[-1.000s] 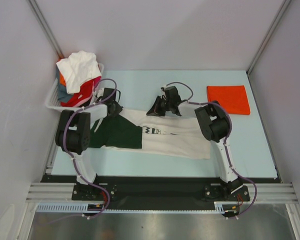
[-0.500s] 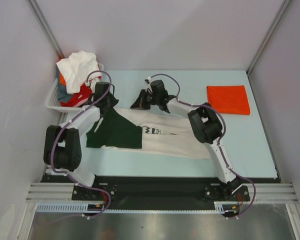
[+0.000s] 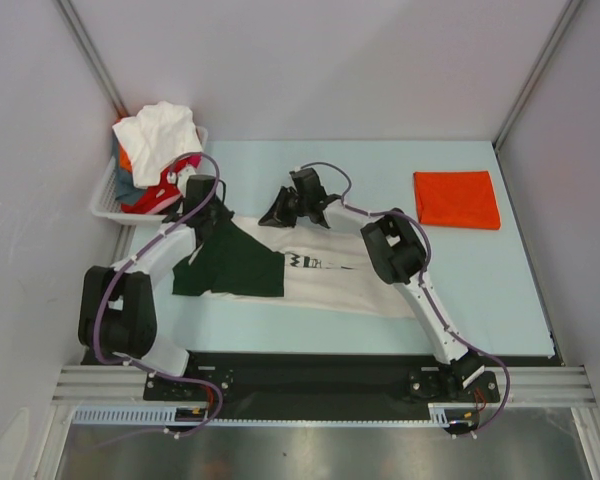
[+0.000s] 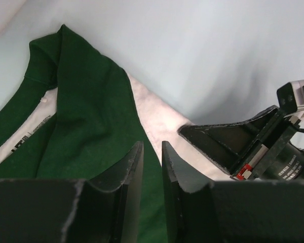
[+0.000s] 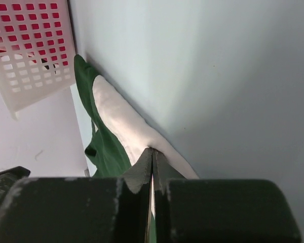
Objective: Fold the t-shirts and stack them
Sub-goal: Fold the tshirt
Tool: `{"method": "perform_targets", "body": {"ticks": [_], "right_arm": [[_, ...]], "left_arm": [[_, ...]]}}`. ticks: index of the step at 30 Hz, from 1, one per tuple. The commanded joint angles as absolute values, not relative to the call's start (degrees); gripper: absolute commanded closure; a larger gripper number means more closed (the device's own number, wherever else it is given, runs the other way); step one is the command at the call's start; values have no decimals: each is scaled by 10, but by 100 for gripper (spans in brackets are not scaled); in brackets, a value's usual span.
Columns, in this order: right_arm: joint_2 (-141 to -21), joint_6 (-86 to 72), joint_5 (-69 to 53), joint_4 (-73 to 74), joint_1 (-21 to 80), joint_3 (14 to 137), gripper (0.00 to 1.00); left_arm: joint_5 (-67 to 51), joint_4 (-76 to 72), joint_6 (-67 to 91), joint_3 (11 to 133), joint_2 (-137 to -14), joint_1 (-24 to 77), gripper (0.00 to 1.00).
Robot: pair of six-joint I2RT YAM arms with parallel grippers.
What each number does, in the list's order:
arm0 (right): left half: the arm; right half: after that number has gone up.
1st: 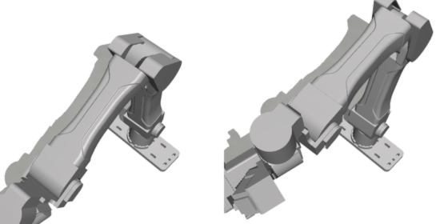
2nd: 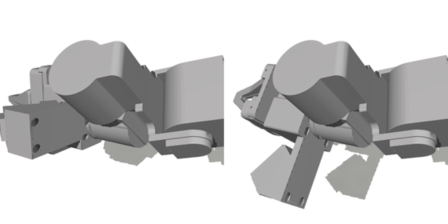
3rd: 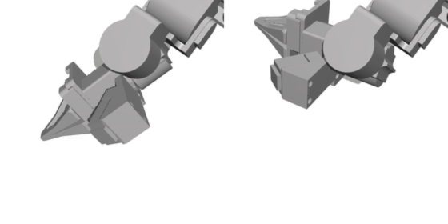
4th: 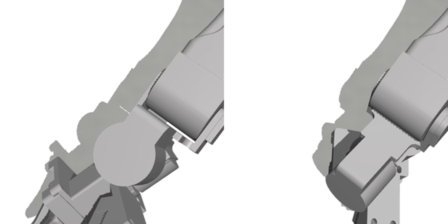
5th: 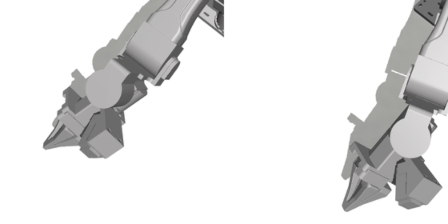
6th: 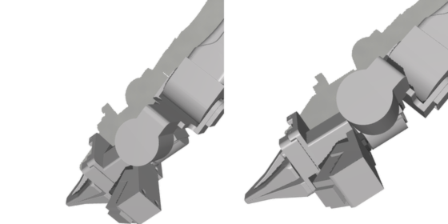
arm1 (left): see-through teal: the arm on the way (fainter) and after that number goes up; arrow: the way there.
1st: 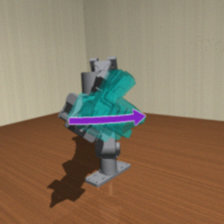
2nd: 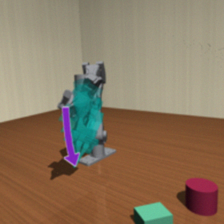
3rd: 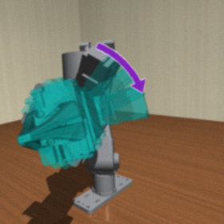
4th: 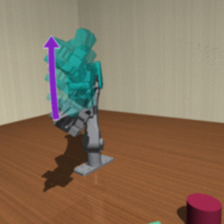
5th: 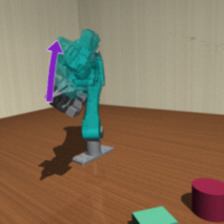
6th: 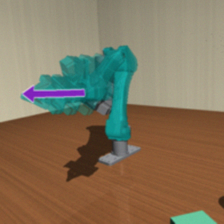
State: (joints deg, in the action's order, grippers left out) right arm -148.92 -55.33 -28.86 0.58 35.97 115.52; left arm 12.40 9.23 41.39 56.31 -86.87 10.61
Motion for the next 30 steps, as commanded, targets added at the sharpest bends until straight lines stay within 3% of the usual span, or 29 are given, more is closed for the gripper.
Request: {"method": "perform_targets", "body": {"ticks": [1, 2, 4, 6, 14, 17, 22, 30], "right_arm": [[-1499, -549, -294, 27, 356, 1174, 92], [-1491, -530, -294, 34, 355, 1178, 79], [-1459, -505, -296, 53, 352, 1185, 66], [-1436, -475, -302, 55, 349, 1180, 62], [-1375, -352, -389, 76, 312, 1166, 59], [-1395, -308, -414, 100, 294, 1187, 52], [-1456, -251, -454, 192, 279, 1259, 54], [-1433, -214, -450, 190, 267, 1190, 54]], "left_arm": [[125, 91, 399, 557, -852, 109, 73], [129, 97, 397, 557, -855, 110, 73], [139, 105, 397, 551, -854, 110, 73], [149, 107, 397, 541, -850, 110, 73], [149, 106, 385, 489, -790, 114, 72], [141, 106, 380, 467, -755, 119, 71], [116, 107, 374, 439, -713, 120, 69], [93, 99, 362, 401, -669, 120, 64]]}}
